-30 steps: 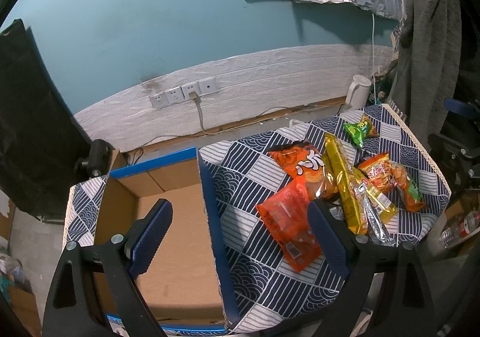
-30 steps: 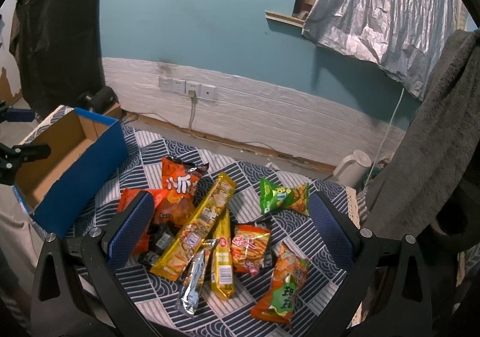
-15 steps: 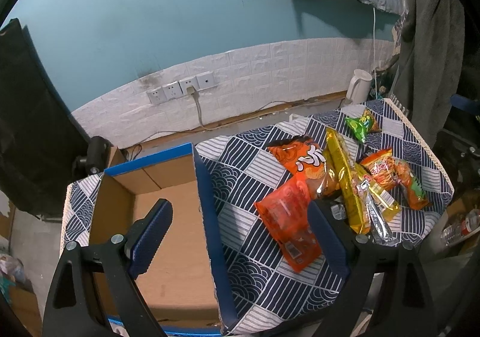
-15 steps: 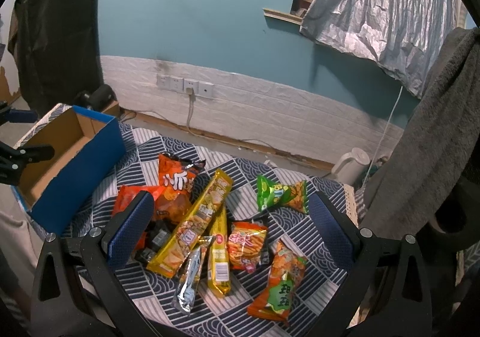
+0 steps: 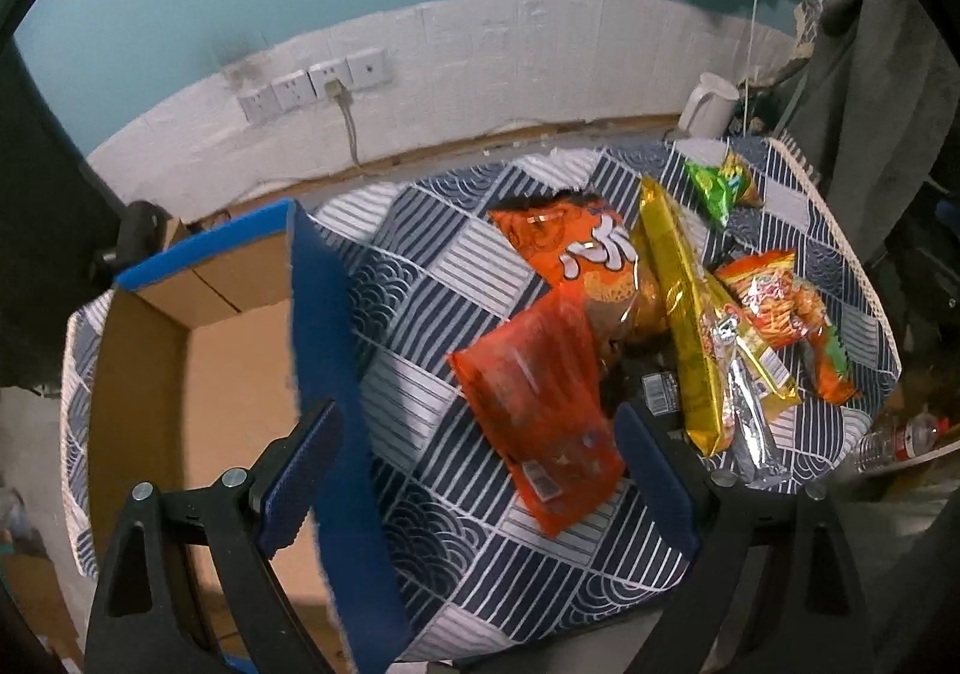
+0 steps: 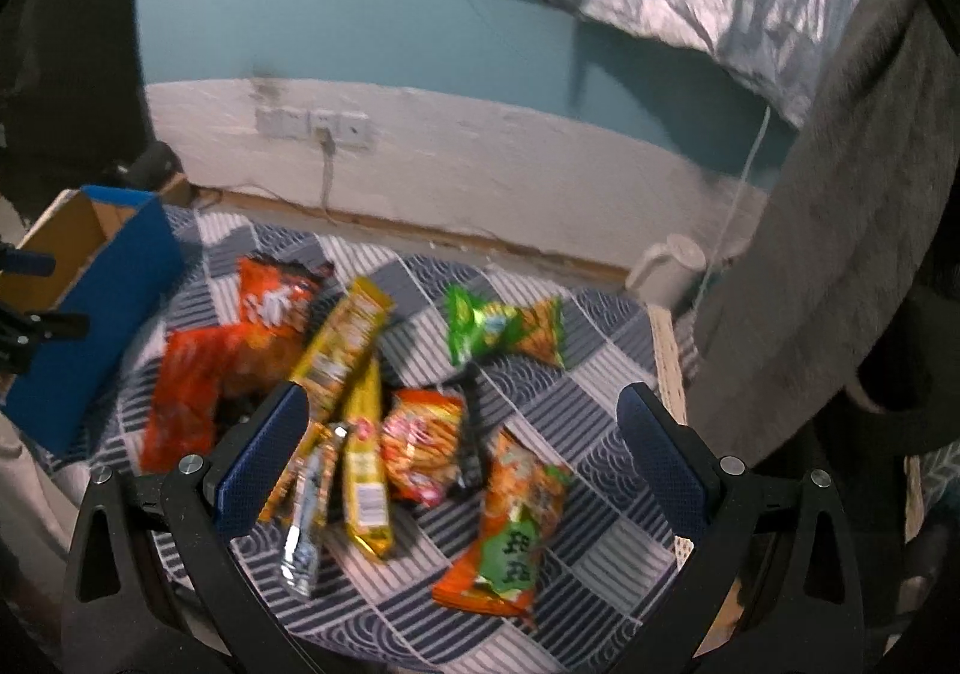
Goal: Organize snacks
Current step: 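Grasp the red-orange bag with the left tool while the right tool grasps the green-and-orange bag, then carry both bags over the cardboard box and open both tools to drop them, then move both tools back over the remaining snacks on the table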
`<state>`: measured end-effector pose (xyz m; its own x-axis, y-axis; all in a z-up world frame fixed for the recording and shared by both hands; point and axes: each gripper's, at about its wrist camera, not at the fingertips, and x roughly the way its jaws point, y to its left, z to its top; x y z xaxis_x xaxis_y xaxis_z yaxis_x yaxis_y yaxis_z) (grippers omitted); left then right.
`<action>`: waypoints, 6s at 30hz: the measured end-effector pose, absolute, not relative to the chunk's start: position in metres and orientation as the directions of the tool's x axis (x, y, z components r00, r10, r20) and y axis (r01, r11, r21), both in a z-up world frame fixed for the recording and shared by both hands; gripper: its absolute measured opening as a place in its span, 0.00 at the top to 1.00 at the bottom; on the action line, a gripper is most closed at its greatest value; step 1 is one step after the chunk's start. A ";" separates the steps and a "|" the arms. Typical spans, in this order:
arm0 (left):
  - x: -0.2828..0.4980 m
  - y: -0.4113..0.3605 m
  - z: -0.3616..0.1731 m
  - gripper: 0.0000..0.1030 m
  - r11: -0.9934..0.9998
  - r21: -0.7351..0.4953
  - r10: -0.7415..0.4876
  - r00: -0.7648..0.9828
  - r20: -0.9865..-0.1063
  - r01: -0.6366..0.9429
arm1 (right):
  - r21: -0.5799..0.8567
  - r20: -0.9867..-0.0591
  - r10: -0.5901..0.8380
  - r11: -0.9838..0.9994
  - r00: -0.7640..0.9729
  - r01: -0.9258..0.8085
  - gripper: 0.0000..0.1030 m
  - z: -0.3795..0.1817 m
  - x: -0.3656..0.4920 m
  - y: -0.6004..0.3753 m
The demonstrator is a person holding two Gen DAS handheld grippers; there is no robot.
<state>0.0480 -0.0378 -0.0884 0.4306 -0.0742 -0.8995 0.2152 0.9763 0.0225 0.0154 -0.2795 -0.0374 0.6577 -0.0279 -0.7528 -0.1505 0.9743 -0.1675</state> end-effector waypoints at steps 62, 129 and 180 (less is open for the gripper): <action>0.085 -0.066 -0.183 0.71 0.963 -0.042 -0.117 0.271 -0.955 0.267 | -0.095 -0.944 -0.074 0.994 0.323 -0.051 0.55 -0.149 0.054 -0.340; 0.004 0.123 -0.037 0.71 0.990 0.125 0.056 0.653 -0.756 0.060 | -0.092 -0.816 0.308 0.766 0.490 -0.636 0.55 -0.019 0.045 -0.008; 0.019 0.166 -0.074 0.32 0.986 0.166 0.147 0.567 -0.810 -0.019 | 0.012 -0.872 0.319 0.772 0.371 -0.635 0.30 -0.053 0.073 0.050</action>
